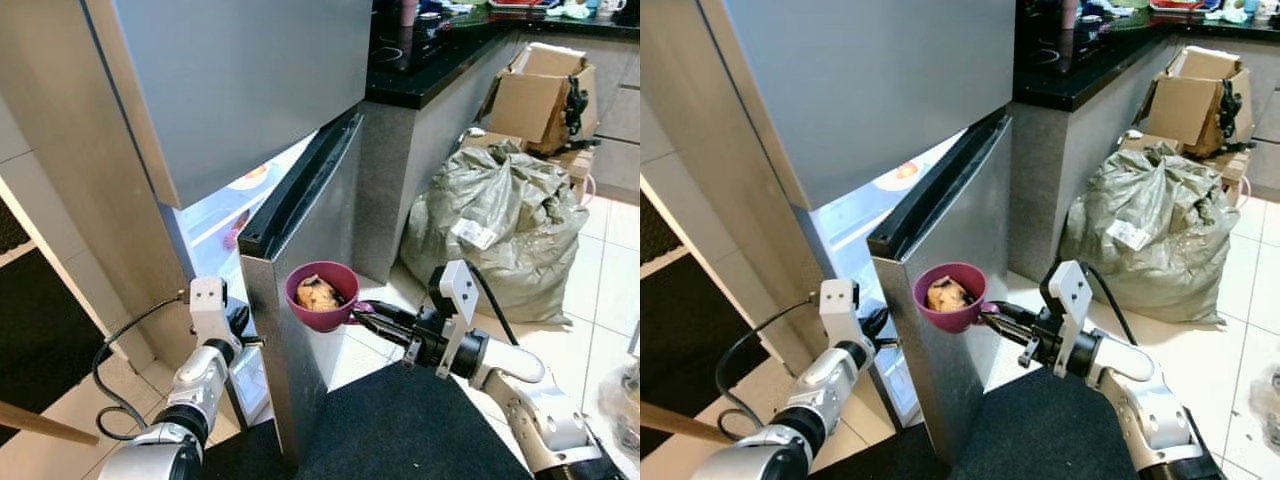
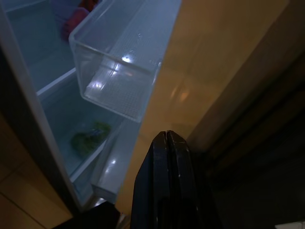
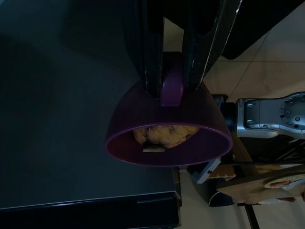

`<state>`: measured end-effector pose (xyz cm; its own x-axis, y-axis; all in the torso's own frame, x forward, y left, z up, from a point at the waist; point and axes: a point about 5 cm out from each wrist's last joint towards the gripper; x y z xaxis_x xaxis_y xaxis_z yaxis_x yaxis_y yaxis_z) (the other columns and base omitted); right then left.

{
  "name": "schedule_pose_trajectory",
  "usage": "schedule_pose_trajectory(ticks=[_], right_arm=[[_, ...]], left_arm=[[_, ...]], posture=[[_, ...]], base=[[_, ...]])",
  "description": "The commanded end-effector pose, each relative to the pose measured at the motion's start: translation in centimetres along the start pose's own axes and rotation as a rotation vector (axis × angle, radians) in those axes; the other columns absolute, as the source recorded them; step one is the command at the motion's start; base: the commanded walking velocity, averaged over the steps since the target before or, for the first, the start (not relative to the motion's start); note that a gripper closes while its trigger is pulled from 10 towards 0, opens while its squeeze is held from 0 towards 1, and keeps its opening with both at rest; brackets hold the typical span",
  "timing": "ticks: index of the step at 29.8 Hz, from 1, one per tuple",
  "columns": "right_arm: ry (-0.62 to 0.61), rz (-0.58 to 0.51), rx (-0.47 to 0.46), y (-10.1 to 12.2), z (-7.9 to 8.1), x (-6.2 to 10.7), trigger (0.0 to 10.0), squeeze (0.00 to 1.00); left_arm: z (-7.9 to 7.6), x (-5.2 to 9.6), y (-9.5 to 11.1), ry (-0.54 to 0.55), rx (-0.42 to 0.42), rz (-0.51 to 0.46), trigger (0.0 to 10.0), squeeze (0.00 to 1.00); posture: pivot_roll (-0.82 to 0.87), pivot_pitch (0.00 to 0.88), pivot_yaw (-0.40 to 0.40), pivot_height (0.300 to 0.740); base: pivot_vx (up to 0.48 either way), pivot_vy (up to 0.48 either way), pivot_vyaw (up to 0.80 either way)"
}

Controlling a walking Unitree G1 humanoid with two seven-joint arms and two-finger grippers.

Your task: Restocking fridge

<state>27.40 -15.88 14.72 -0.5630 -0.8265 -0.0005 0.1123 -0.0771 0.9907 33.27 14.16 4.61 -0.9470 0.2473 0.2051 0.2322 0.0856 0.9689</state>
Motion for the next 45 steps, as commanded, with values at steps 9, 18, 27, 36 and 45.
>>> schedule_pose_trajectory(ticks=[9, 18, 27, 36, 45], right_arm=[[-0.017, -0.039, 0.024, 0.7, -0.2, 0.2, 10.0, 0.00], [-0.047, -0.041, 0.026, 0.8, -0.5, 0.8, 10.0, 0.00], [-0.054, -0.042, 0.023, 0.7, -0.6, 0.8, 10.0, 0.00], [-0.059, -0.047, 0.026, 0.8, -0.7, 0.6, 10.0, 0.00], [-0.062, -0.045, 0.030, 0.9, -0.8, 0.6, 10.0, 0.00]], left_arm=[[-7.5, -0.8, 0.1, -0.386, 0.100, -0.070, 10.0, 0.00], [-10.7, 0.1, 0.0, -0.679, 0.094, -0.110, 10.0, 0.00], [-2.7, -0.2, 1.8, -0.348, 0.074, -0.158, 10.0, 0.00], [-1.3, 0.0, 2.5, -0.305, 0.060, -0.196, 10.0, 0.00], [-1.8, 0.0, 2.3, -0.312, 0.076, -0.204, 10.0, 0.00]], posture=[[-0.14, 0.007, 0.042, 0.740], [-0.15, 0.013, 0.045, 0.740], [-0.14, 0.013, 0.041, 0.740], [-0.13, 0.014, 0.034, 0.740], [-0.14, 0.013, 0.034, 0.740]], base=[[0.000, 0.000, 0.00], [0.000, 0.000, 0.00], [0.000, 0.000, 0.00], [0.000, 0.000, 0.00], [0.000, 0.000, 0.00]])
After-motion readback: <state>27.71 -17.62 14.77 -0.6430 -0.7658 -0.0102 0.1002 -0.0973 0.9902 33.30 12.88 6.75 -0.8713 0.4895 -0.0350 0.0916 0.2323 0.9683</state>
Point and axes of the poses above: a point about 5 cm out from each wrist's last joint towards the gripper, its own x axis pointing back from the gripper into the wrist, its own y axis along the axis of the wrist's last joint, z = x × y, and after that the axes turned 9 degrees about -x, right-handed
